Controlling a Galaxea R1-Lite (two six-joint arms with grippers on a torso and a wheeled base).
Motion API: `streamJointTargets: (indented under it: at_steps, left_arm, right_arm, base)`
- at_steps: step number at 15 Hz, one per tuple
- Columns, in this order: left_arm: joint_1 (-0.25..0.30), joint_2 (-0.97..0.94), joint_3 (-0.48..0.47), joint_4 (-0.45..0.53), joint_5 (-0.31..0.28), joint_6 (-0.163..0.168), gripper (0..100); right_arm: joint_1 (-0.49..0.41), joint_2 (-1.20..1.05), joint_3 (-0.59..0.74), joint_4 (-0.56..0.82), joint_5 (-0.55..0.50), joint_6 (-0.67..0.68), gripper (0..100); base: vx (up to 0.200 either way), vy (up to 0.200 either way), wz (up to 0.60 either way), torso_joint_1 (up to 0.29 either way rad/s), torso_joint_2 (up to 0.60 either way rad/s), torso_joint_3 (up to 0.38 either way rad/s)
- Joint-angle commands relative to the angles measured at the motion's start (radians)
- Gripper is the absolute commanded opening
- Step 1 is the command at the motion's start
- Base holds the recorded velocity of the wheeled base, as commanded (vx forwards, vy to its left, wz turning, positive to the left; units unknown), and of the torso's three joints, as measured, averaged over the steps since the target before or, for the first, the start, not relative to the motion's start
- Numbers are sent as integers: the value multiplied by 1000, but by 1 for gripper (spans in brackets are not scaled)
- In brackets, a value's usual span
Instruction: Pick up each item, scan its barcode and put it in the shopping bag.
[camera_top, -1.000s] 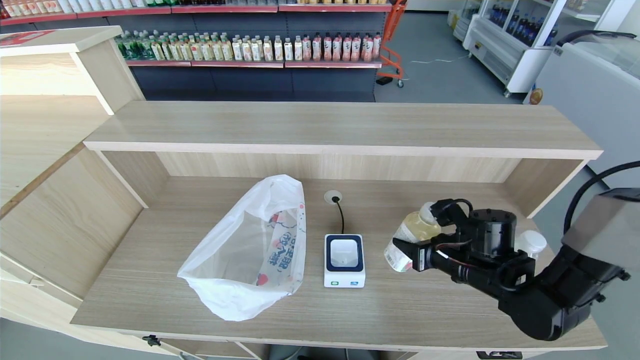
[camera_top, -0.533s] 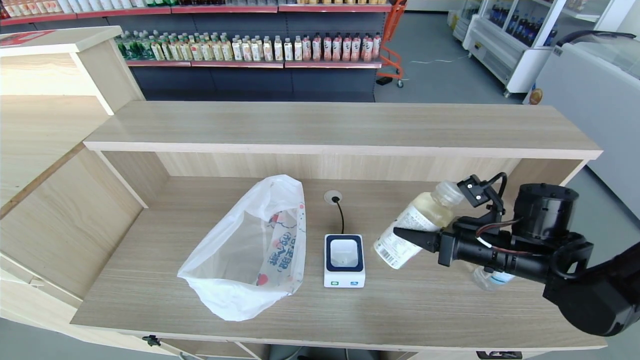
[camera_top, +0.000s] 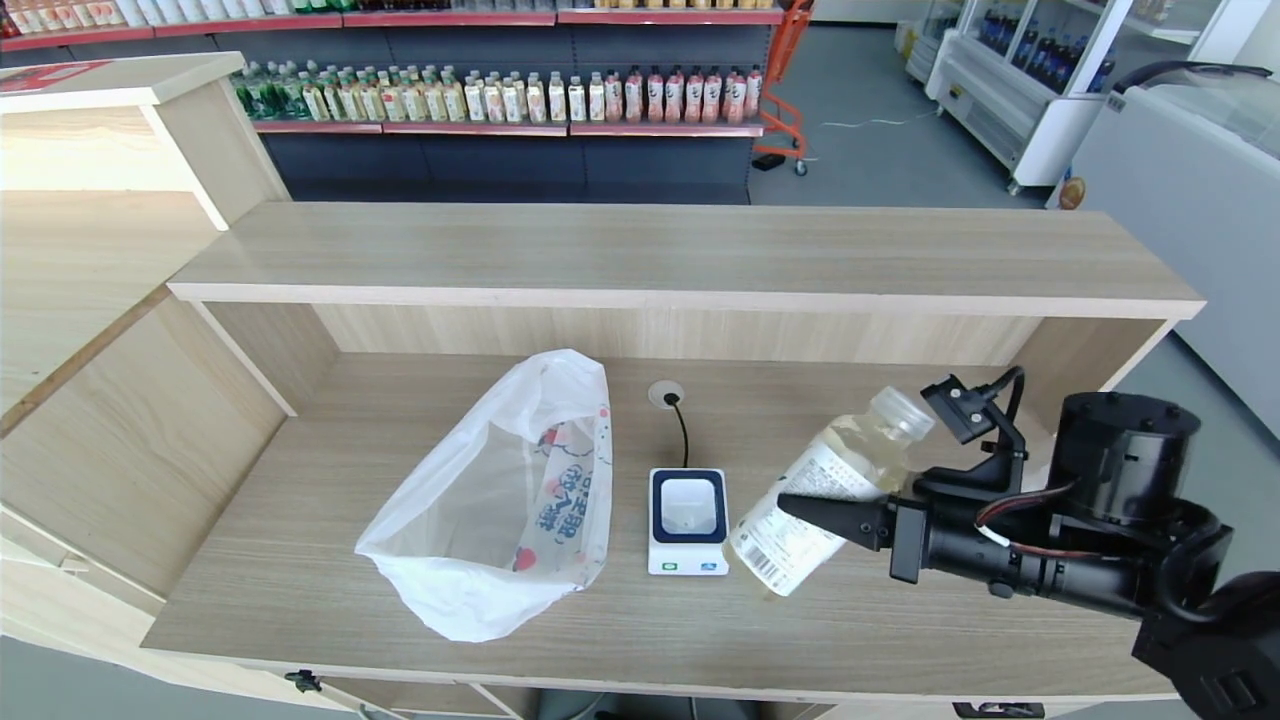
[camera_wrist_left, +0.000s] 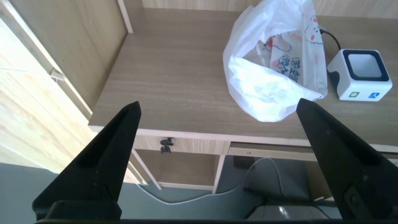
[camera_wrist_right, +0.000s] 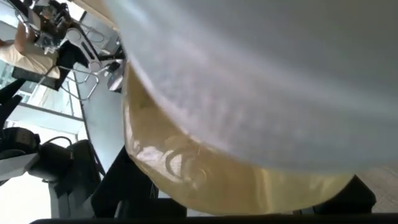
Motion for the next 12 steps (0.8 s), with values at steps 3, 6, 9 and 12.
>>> streamJointTargets:
  at_steps: [3,6,9,12]
  left_arm:
    - [0,0,0,0,0,0,100]
    - [0,0,0,0,1,0,100]
    - [0,0,0,0,0,0,100]
    - [0,0,0,0,0,0,100]
  right_arm:
    - [95,-72,28,-2,75,25,0]
    - [172,-44,15,-7,76,1,0]
    - [200,-27,14,-5,76,4,0]
    - [203,-12,11,-4,75,4,0]
  base:
    - [0,0,0,0,0,0]
    - [0,0,0,0,0,0]
    - [0,0,0,0,0,0]
    - [0,0,0,0,0,0]
